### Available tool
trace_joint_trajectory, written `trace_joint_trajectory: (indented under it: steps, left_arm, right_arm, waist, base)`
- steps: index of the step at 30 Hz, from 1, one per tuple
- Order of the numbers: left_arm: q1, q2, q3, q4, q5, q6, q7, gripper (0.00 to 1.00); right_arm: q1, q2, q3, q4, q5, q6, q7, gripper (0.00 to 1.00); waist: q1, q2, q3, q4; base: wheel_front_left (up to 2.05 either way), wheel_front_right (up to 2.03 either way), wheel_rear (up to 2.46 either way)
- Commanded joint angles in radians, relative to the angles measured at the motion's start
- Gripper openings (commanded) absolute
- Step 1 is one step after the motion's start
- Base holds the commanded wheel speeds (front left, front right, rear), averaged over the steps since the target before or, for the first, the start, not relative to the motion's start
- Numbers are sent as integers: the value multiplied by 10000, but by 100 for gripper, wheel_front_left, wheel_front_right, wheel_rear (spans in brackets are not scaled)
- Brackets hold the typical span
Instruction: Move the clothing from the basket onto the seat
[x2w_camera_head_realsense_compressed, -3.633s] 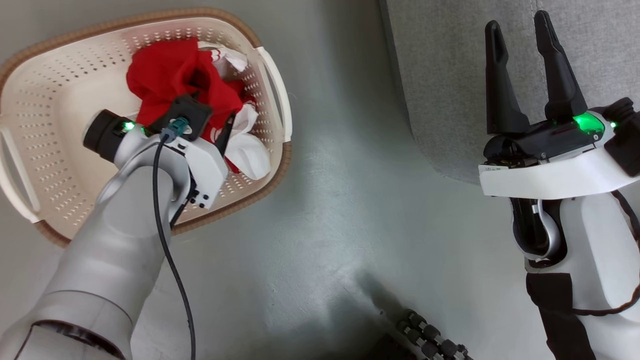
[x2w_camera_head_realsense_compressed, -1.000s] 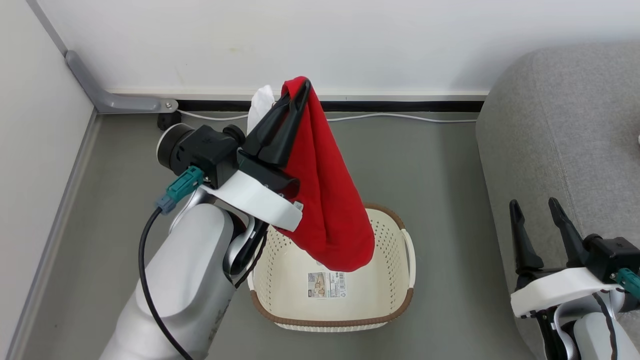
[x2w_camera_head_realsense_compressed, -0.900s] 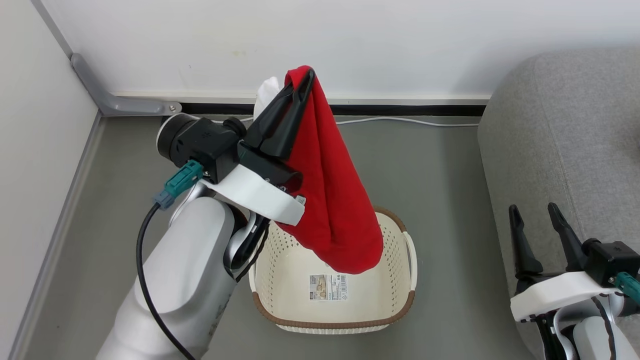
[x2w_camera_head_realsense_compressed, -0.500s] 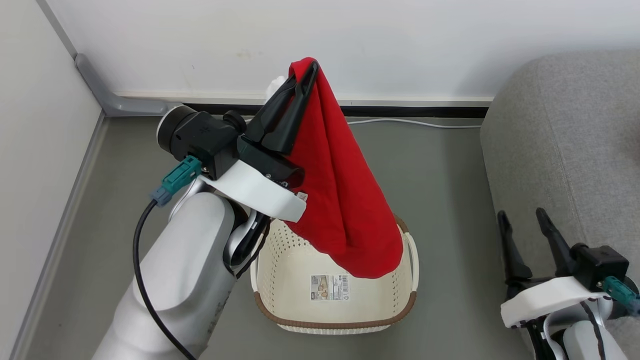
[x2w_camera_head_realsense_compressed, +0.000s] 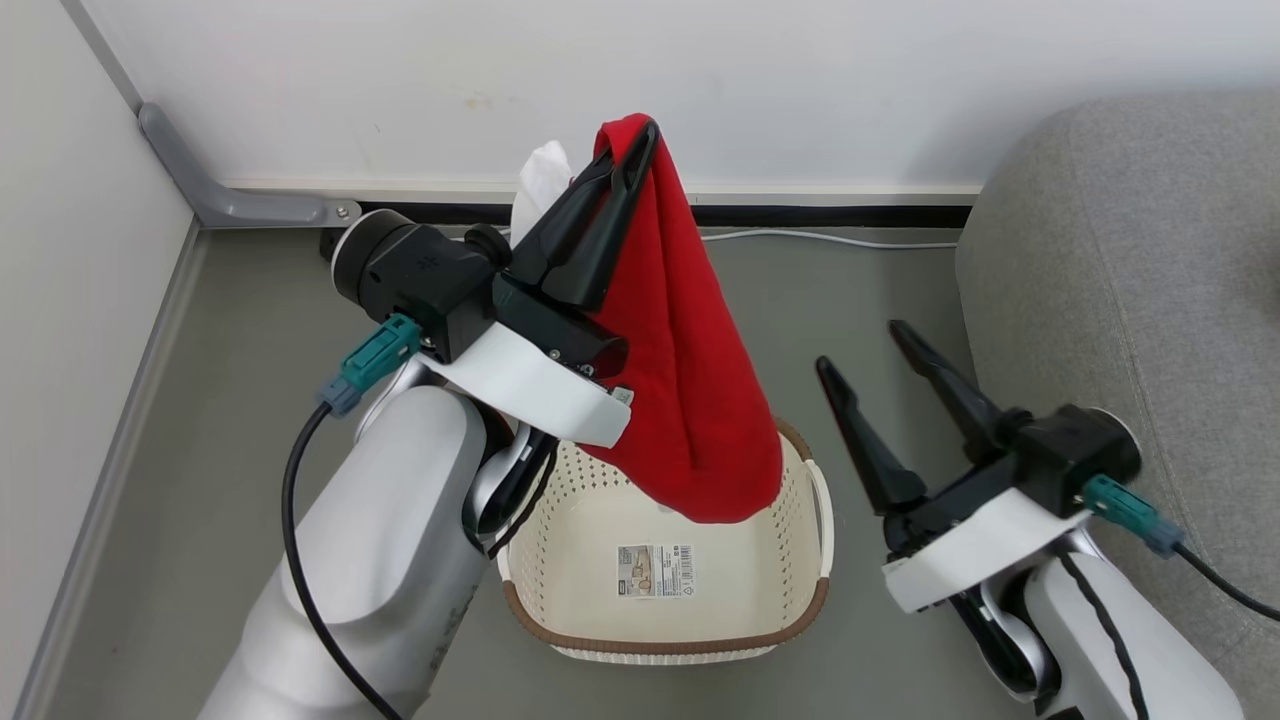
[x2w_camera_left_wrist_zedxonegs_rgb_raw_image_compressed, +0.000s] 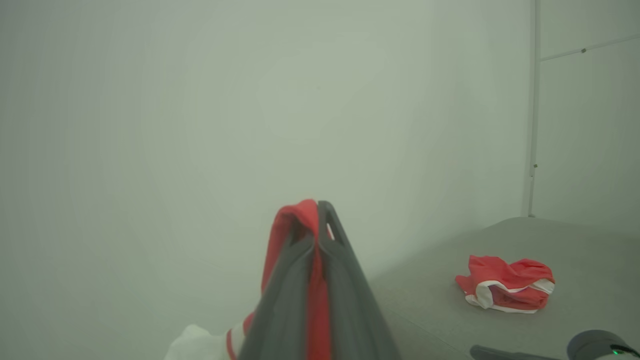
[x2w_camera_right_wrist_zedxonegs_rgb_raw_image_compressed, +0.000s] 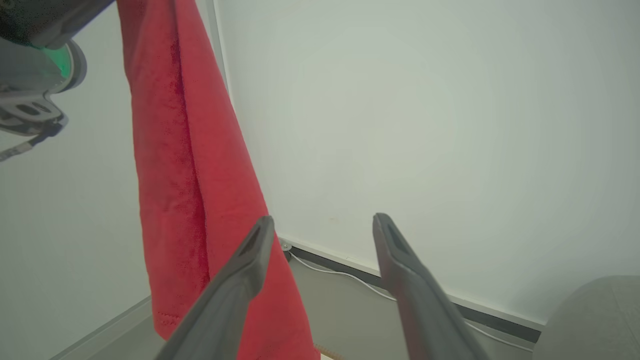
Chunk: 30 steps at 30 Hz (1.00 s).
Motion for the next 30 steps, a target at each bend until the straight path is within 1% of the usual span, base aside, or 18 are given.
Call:
trace_joint_trajectory:
  steps: [1, 8, 11, 16, 19, 20, 21, 22, 23, 26, 30]
  left_arm:
    - [-519, 150, 309, -314, -13, -11, -61, 0]
    - [-546, 71, 154, -396, -48, -11, -61, 0]
    - [-553, 48, 48, -429, -53, -11, -61, 0]
    - [-555, 22, -133, -484, -121, -11, -61, 0]
    - [-538, 14, -228, -482, -146, -11, -61, 0]
    - [-531, 11, -253, -473, -158, -11, -61, 0]
    - [-526, 9, -276, -467, -168, -11, -61, 0]
    - [-524, 7, -299, -462, -171, -11, -61, 0]
    - [-518, 6, -320, -456, -176, -11, -61, 0]
    - [-505, 3, -338, -447, -178, -11, -61, 0]
    - [-432, 0, -278, -440, -192, -11, -61, 0]
  right_arm:
    - [-338, -137, 394, -246, 163, 40, -59, 100]
    - [-1672, -817, 2634, 625, 1120, 40, -59, 100]
    - [-2222, -926, 3241, 1059, 1242, 40, -59, 100]
    - [-2878, -779, 4003, 1907, 1559, 40, -59, 100]
    - [-3230, -566, 4515, 2527, 1846, 40, -59, 100]
    - [-3336, -470, 4648, 2719, 1957, 40, -59, 70]
    - [-3443, -374, 4732, 2872, 2050, 40, -59, 44]
    - [-3531, -299, 4833, 2994, 2117, 40, -59, 7]
    - [-3597, -220, 4893, 3061, 2208, 40, -59, 0]
    - [-3707, -125, 4861, 3065, 2271, 40, -59, 0]
    - [-3655, -104, 4517, 2905, 2224, 40, -59, 0]
  waist:
    - [0, 0, 2, 6]
    - [0, 0, 50, 100]
    - [0, 0, 70, 157]
    - [0, 0, 103, 228]
    - [0, 0, 131, 248]
    - [0, 0, 141, 253]
    - [0, 0, 154, 261]
    - [0, 0, 164, 271]
    - [0, 0, 174, 278]
    - [0, 0, 198, 277]
    - [0, 0, 237, 221]
  base:
    - [0, 0, 0]
    - [0, 0, 0]
    - [0, 0, 0]
    - [0, 0, 0]
    - [0, 0, 0]
    - [0, 0, 0]
    - [0, 0, 0]
    - [0, 0, 0]
    - [0, 0, 0]
    - [0, 0, 0]
    - [0, 0, 0]
